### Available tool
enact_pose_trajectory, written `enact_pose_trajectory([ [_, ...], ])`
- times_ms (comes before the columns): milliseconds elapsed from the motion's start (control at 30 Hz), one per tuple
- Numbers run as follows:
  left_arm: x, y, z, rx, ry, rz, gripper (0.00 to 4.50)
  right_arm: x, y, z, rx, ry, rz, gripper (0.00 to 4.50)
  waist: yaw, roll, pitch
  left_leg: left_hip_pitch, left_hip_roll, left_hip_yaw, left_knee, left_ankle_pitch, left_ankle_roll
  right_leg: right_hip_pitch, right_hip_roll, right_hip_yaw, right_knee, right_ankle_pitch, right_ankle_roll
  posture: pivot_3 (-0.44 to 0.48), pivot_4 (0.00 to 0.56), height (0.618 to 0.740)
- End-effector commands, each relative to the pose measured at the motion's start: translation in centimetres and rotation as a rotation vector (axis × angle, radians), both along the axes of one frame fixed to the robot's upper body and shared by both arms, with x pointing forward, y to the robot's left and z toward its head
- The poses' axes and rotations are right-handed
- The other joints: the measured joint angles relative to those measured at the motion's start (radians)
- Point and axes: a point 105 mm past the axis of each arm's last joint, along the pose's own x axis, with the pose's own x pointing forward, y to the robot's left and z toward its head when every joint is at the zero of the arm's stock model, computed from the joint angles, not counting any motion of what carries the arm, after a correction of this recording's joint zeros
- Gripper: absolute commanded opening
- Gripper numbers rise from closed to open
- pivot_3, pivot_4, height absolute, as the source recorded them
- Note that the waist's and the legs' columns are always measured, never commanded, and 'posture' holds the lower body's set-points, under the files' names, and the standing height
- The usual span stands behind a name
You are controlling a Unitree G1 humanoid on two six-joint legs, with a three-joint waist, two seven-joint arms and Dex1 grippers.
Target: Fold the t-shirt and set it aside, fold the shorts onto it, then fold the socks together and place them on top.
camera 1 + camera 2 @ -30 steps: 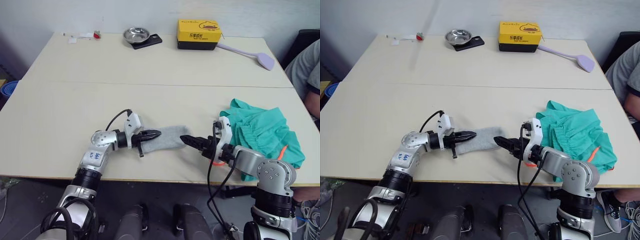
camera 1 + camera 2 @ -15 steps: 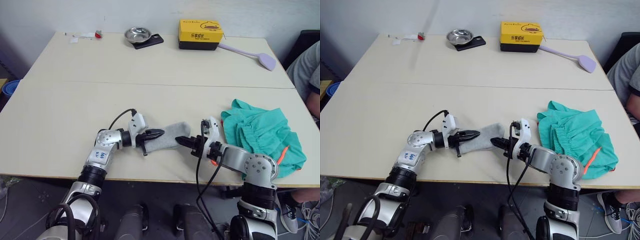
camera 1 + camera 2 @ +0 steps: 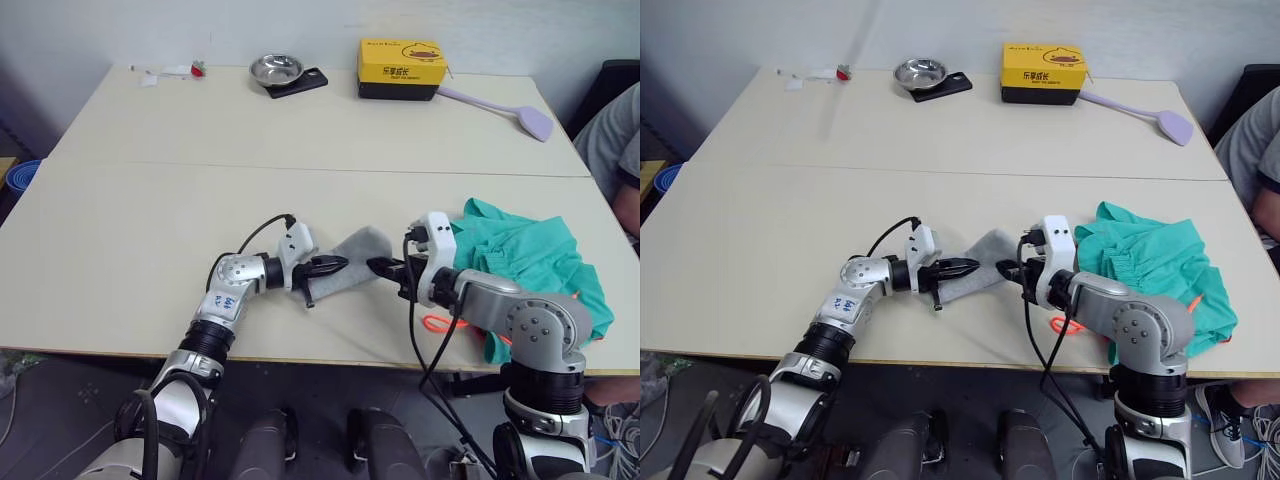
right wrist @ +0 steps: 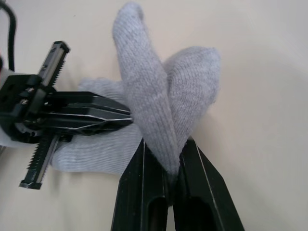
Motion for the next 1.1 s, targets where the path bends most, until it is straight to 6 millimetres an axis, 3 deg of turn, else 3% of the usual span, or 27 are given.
enact_pose_trajectory([
  [33,0.2,0.9,-2.2,0.059,0.081,0.059,0.0,-0.7,1.9,1.8,-0.004,-0.08,0.061,0.02,0.0,0.0,0.0,0.0,0.0,0.0,0.0,0.0,0.0,0.0,0.0,0.0,0.0,0.0,0.0,0.0,0.15,0.74],
  [233,-0.4,2.4,-2.6,0.061,0.12,0.09,0.0,-0.7,3.8,2.0,0.006,-0.067,0.093,0.02,-0.006,0.0,0.0,0.001,0.0,-0.001,0.0,0.0,0.0,0.0,0.0,0.0,0.0,0.0,0.0,0.0,0.15,0.74],
  [333,-0.9,3.0,-1.3,0.018,0.104,0.072,0.0,-0.7,4.6,1.2,-0.014,-0.052,0.116,0.02,-0.011,0.001,-0.001,0.001,0.001,-0.001,-0.002,0.001,-0.001,0.0,0.0,0.0,0.0,0.0,0.0,0.0,0.15,0.74],
  [567,-1.8,5.5,1.7,-0.001,0.073,0.049,0.0,0.1,4.1,0.9,-0.03,-0.058,0.088,0.02,-0.012,0.001,0.0,0.0,0.001,0.0,-0.002,0.001,-0.002,-0.001,0.001,0.0,0.0,0.0,0.0,0.0,0.15,0.74],
  [733,-2.1,6.4,0.6,0.049,0.105,0.083,0.0,0.2,4.2,1.4,-0.029,-0.084,0.102,0.02,-0.005,0.001,0.0,-0.001,0.001,0.0,-0.002,0.0,-0.003,-0.002,0.001,0.0,-0.001,0.0,0.0,0.0,0.15,0.74],
  [867,-1.8,6.0,-0.3,0.039,0.127,0.116,0.0,-0.3,5.7,2.0,-0.019,-0.106,0.179,0.02,-0.005,0.001,0.0,-0.001,0.001,-0.001,-0.002,-0.001,-0.004,-0.002,0.0,0.0,-0.001,0.0,0.0,0.0,0.15,0.74],
  [1100,-1.7,5.9,-1.3,0.048,0.156,0.139,0.0,-0.5,7.2,0.7,-0.075,-0.065,0.273,0.02,-0.005,0.001,0.0,-0.001,0.001,0.0,-0.002,-0.001,-0.004,-0.002,0.0,0.0,-0.001,0.0,0.0,0.0,0.15,0.74],
])
